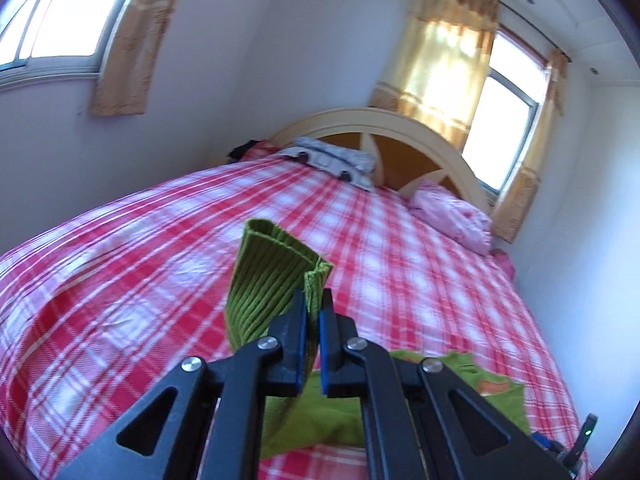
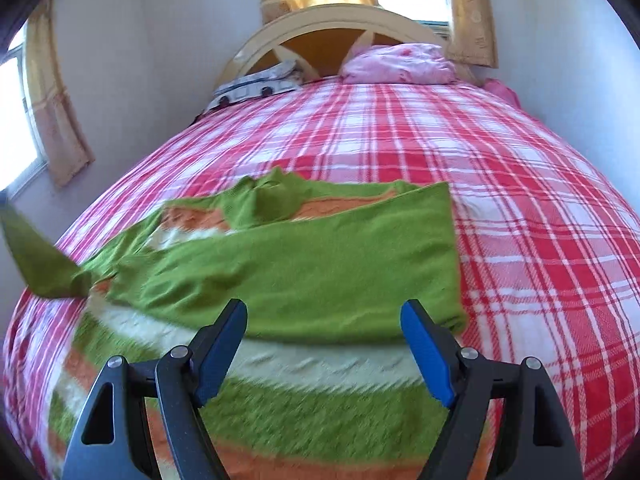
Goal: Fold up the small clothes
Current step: 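Lift the sleeve with the left gripper and fold it over the sweater body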
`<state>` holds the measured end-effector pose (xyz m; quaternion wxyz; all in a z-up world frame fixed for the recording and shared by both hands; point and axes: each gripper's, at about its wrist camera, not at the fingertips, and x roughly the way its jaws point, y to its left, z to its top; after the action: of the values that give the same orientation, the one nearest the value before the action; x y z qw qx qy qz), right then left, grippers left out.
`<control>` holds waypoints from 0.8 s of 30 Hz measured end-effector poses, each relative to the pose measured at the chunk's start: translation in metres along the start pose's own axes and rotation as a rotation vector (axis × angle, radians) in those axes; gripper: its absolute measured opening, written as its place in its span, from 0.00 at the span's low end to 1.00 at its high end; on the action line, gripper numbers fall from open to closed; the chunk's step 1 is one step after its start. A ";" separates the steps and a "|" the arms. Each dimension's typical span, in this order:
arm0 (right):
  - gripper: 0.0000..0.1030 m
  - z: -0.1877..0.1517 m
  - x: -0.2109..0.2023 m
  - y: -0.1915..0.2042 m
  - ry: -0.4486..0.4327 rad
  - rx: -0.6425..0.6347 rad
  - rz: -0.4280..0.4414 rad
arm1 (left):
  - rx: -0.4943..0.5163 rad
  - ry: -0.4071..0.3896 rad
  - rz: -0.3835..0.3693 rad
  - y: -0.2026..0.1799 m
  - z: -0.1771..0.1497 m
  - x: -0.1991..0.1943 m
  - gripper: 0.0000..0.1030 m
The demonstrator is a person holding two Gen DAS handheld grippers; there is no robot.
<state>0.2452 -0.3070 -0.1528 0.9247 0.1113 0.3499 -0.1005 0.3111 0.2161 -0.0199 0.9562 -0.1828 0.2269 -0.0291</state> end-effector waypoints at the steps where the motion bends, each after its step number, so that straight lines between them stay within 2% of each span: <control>1: 0.78 -0.003 -0.002 0.004 0.008 -0.011 0.008 | 0.009 0.003 -0.018 -0.009 0.001 0.001 0.05; 8: 0.78 -0.023 -0.026 0.014 0.003 -0.058 0.030 | 0.046 0.008 -0.100 -0.059 0.004 0.004 0.05; 14: 0.78 -0.024 -0.053 0.010 -0.058 -0.071 0.018 | 0.079 0.006 -0.183 -0.104 0.008 0.009 0.05; 24: 0.78 -0.047 -0.060 -0.004 -0.043 -0.047 0.018 | 0.105 0.075 -0.269 -0.167 -0.020 0.036 0.05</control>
<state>0.1710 -0.2909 -0.1477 0.9352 0.0904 0.3314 -0.0863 0.3396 0.0493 0.0089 0.9426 -0.1602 0.2343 -0.1758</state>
